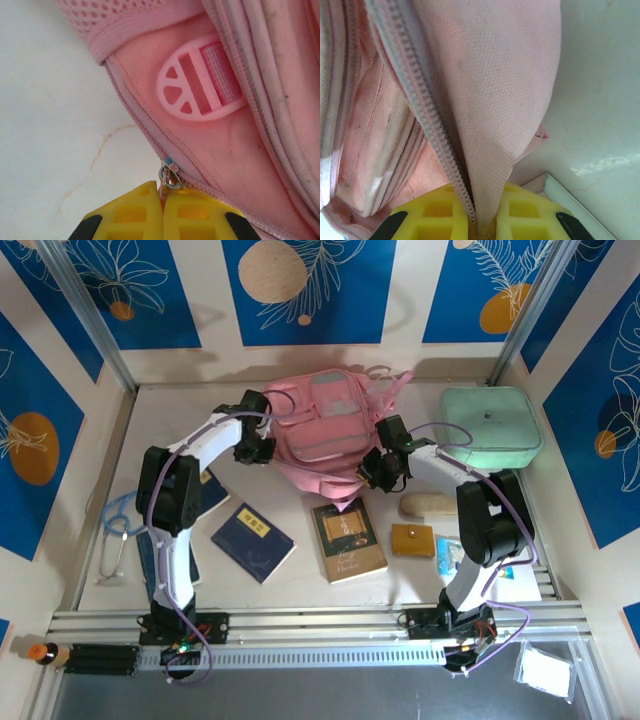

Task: Pack the student bag
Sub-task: Unzip the student bag at the top-center of the table.

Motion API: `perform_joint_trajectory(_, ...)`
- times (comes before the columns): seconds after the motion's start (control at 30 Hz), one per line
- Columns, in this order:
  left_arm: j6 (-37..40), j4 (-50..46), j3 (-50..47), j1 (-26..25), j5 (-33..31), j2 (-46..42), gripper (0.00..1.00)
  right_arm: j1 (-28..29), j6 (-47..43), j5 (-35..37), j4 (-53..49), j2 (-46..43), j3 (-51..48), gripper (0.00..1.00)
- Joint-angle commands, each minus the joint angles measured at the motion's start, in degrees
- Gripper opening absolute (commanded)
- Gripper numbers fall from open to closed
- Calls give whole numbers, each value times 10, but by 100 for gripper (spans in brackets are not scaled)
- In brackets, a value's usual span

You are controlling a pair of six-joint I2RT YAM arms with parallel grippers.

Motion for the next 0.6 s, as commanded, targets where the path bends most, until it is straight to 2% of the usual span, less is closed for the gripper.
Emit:
perform_joint_trajectory(0.0, -31, 33, 35, 31, -47, 20, 0, -6, -20, 9, -11, -23, 11, 13)
perform_joint_trajectory(0.17, -55, 52, 33, 40, -58, 28, 1, 0, -32, -22, 21, -16, 11, 13)
perform_joint_trajectory(0.27, -67, 64, 15, 42, -48, 8, 11, 8, -50, -48, 37, -4, 21, 17)
perform_joint_trajectory(0.4, -89, 90, -53, 43, -23, -63, 39, 14, -76, -10, 9, -8, 31, 46)
perform_joint_trajectory(0.57, -137, 126, -183, 48, 1, -189, 52, 15, -140, 75, -28, -66, 27, 62)
